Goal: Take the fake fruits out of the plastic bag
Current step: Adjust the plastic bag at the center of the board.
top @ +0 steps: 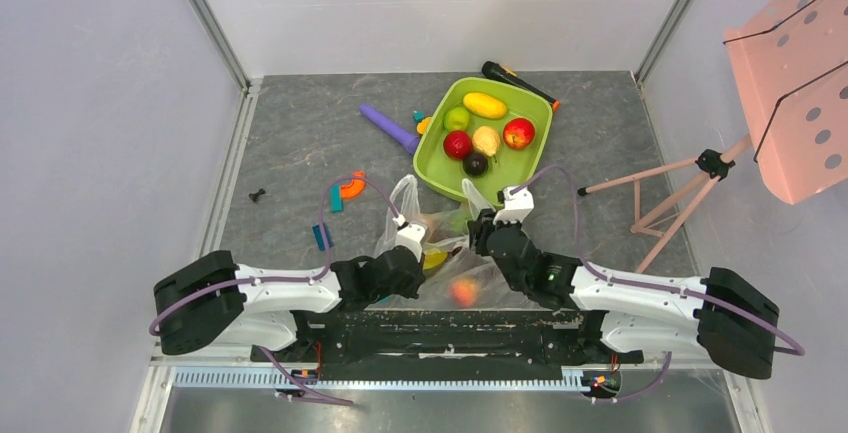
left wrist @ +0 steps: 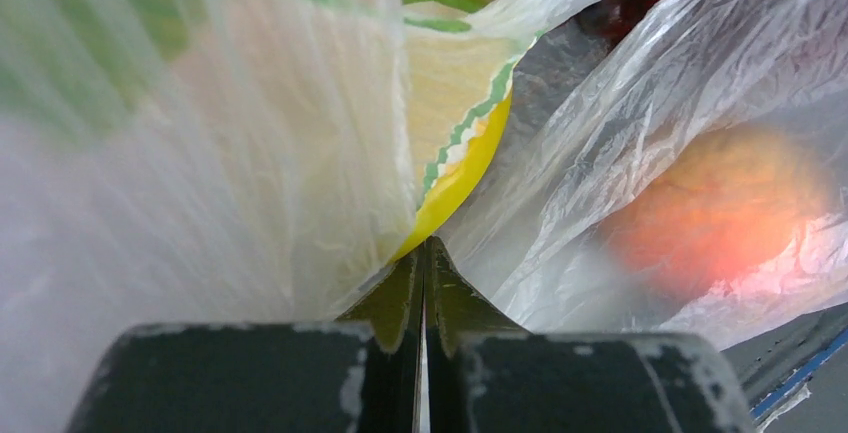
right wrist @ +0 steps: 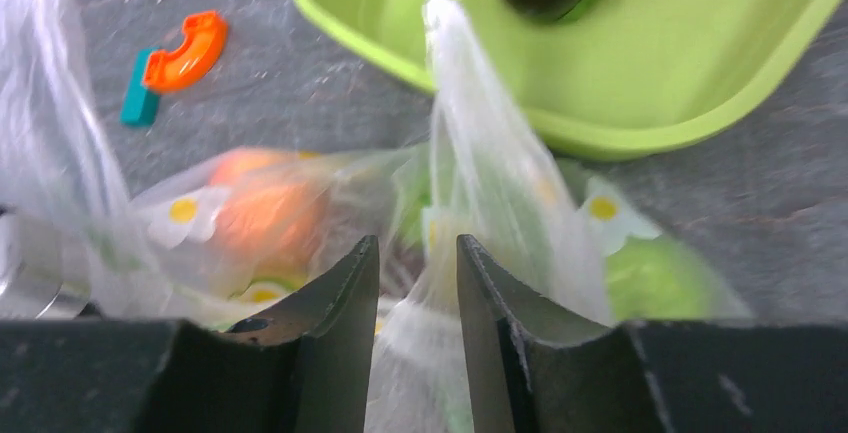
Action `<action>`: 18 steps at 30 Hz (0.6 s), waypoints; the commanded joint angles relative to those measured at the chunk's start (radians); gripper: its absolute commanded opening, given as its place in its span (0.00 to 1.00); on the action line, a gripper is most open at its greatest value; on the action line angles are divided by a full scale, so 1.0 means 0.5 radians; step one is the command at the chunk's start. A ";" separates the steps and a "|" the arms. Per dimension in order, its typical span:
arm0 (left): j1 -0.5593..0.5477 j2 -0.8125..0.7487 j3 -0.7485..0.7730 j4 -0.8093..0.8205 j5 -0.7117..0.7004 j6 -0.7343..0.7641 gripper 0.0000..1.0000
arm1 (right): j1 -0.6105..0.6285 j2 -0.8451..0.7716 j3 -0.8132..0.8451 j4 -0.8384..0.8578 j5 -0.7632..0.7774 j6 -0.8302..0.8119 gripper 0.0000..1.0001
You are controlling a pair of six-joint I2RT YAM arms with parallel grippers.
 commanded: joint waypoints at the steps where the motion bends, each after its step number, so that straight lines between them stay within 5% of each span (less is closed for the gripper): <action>1: -0.004 0.015 -0.037 0.075 -0.064 -0.122 0.02 | -0.117 -0.033 0.073 0.062 0.166 -0.120 0.40; 5: -0.005 -0.017 -0.048 0.073 -0.070 -0.132 0.02 | -0.187 -0.017 0.141 0.105 -0.046 -0.303 0.42; 12: -0.003 -0.080 -0.052 0.069 -0.077 -0.140 0.02 | -0.144 0.043 0.160 0.163 -1.208 -0.790 0.43; 18: -0.003 -0.105 -0.047 0.060 -0.067 -0.128 0.02 | -0.033 0.101 0.165 -0.028 -1.306 -1.466 0.68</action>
